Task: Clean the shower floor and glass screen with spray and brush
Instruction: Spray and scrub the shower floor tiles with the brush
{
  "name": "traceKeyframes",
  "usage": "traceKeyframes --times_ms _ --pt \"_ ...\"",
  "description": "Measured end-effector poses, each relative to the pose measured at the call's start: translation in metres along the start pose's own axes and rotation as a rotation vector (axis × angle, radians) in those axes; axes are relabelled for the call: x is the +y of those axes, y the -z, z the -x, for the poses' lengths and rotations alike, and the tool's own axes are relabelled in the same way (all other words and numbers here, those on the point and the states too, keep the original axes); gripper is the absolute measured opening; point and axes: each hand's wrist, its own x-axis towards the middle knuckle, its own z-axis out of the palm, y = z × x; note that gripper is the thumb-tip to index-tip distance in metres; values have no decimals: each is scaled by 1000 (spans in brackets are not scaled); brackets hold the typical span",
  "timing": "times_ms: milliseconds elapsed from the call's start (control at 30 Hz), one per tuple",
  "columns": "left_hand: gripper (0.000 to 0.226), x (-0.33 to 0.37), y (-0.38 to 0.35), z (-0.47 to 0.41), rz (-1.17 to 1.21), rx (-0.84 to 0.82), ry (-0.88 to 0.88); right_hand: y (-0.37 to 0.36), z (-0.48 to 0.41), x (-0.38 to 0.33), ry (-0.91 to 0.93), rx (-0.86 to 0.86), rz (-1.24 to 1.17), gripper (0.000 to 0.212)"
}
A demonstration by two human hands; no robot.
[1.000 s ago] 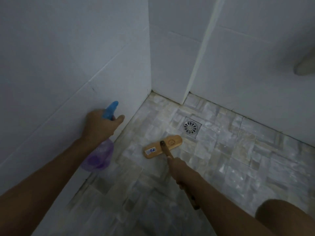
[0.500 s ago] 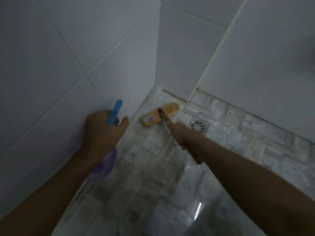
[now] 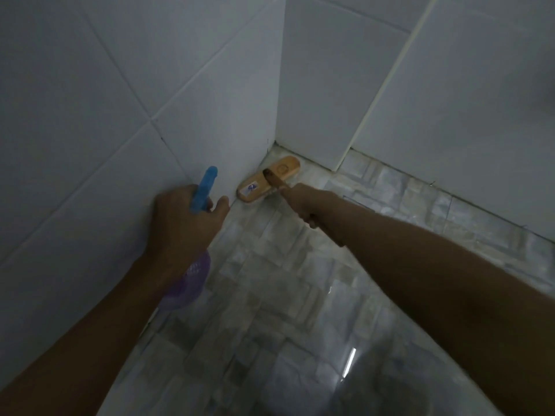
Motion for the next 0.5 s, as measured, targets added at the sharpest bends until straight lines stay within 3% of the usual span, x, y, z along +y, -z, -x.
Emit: traceKeyframes --times_ms 333,500 --pt "34 -5 1 4 30 -10 9 -22 84 123 -140 -88 4 61" --pt "36 -7 4 5 28 -45 28 -14 64 87 -138 -40 9 59"
